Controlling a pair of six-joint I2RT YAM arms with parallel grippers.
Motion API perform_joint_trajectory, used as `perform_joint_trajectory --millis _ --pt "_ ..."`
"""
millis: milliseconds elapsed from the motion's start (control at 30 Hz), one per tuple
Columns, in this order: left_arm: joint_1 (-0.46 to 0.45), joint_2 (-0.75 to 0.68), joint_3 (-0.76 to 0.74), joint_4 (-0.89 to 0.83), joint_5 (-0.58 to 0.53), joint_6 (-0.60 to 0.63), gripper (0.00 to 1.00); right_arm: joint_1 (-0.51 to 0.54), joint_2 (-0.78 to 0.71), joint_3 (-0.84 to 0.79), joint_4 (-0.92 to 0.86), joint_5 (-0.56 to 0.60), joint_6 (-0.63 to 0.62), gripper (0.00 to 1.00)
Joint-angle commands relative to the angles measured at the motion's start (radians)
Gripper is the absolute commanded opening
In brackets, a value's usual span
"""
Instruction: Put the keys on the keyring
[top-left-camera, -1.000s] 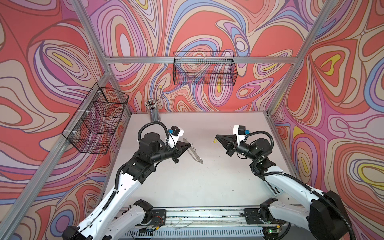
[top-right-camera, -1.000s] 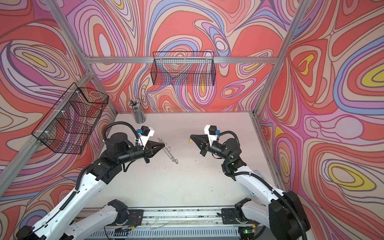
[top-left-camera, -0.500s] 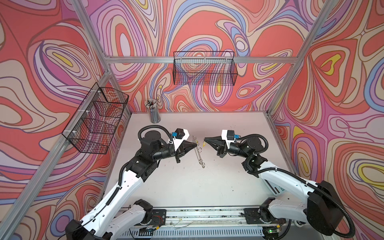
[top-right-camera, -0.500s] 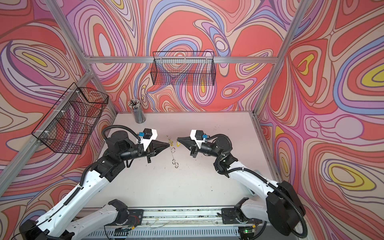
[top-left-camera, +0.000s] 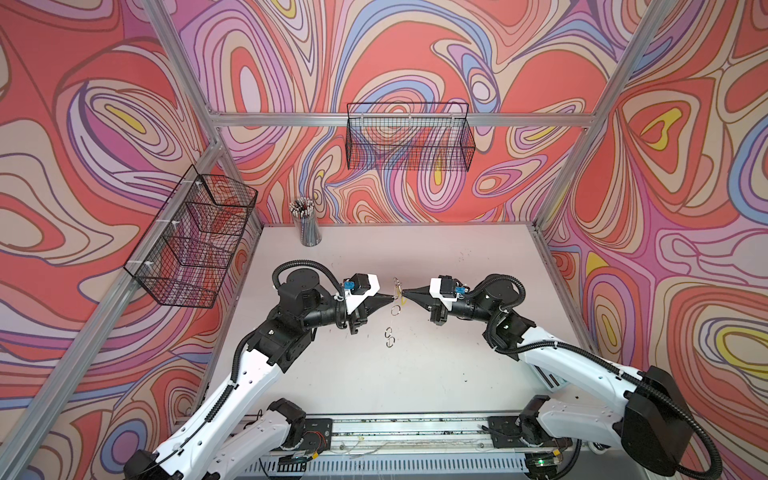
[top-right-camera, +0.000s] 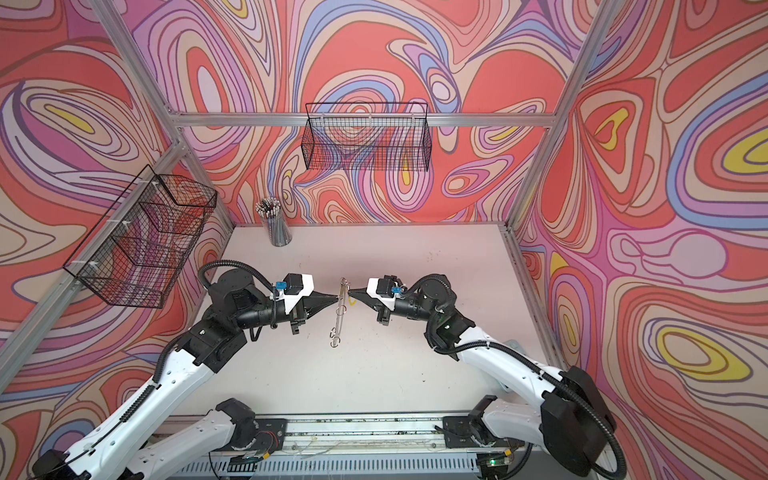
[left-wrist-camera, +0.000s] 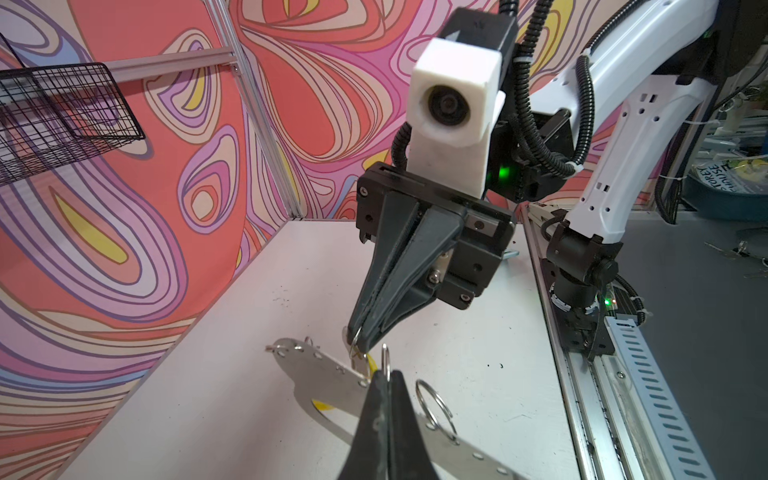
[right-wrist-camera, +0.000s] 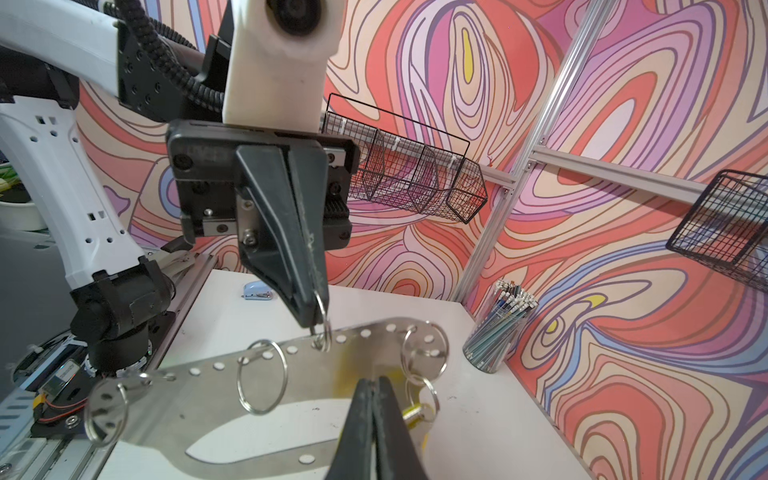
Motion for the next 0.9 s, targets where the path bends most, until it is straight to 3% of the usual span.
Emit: perform_joint_trajectory --millis 0,433,867 --pt "-0.004 -0.006 0.010 -0.013 0.015 0.017 0.00 0.006 -0.025 0.020 -0.010 -0.026 -0.038 0.00" --pt "-0.003 0.057 0.073 -0.098 0.001 -0.029 0.00 0.006 -0.014 0.028 0.041 -0.075 0.020 0.00" --pt "-0.003 0.048 0.054 -0.064 -0.003 -0.031 0.00 0.007 -0.001 0.038 -0.002 -0.086 0.000 0.00"
